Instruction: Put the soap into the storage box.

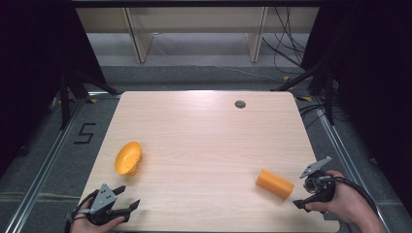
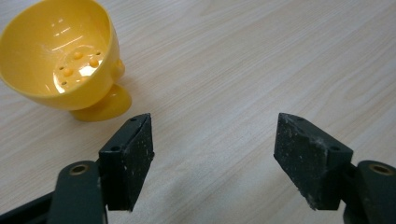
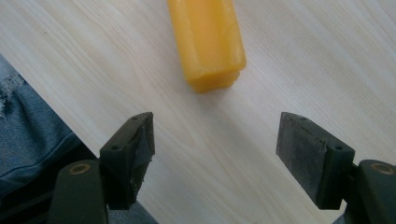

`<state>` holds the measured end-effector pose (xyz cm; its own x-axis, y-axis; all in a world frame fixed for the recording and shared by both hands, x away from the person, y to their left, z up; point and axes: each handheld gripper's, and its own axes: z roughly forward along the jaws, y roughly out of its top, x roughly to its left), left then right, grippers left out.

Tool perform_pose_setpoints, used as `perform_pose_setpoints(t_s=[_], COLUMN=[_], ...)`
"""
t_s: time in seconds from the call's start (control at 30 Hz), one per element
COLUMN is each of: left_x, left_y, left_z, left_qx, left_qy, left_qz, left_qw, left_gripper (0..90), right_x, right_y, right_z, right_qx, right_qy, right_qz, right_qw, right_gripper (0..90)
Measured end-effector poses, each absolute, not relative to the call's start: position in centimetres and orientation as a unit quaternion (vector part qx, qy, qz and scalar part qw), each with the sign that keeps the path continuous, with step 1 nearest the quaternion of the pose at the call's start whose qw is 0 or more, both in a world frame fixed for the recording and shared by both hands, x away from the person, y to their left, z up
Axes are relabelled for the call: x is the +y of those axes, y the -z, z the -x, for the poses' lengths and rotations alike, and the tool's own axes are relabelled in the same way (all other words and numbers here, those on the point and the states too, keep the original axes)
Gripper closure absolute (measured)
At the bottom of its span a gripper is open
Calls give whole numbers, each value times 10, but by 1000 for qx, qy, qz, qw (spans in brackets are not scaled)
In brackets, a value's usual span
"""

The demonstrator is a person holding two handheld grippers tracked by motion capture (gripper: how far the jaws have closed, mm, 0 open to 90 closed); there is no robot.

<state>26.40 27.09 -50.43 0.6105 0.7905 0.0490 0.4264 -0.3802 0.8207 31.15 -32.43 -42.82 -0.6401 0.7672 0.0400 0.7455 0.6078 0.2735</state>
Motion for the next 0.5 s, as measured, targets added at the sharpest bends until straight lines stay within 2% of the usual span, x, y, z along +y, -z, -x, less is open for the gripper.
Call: perform_pose_setpoints(t_s=[0.17,0.23,0.3,0.4,0.47,0.5], left_x=[269,271,268,268,271,269], left_y=[504,504,505,506,503,504], left_z=[-264,-264,-263,-263,-265,-264], left_qx=[377,379,387,388,368,375], left_qy=[-223,-218,-211,-212,-222,-217], left_qz=[-799,-807,-795,-794,-812,-802], left_qw=[413,397,417,418,395,410], left_gripper=[279,279,278,278,277,276], right_x=[-320,-315,-309,-300,-295,-293], right_y=[423,419,414,406,401,399], right_z=[-312,-313,-313,-318,-323,-325], right_qx=[920,926,931,943,946,947], right_qy=[-129,-116,-103,-96,-90,-86], right_qz=[-366,-357,-347,-314,-304,-302], right_qw=[44,47,53,60,68,71], right_gripper=[343,368,405,420,431,432])
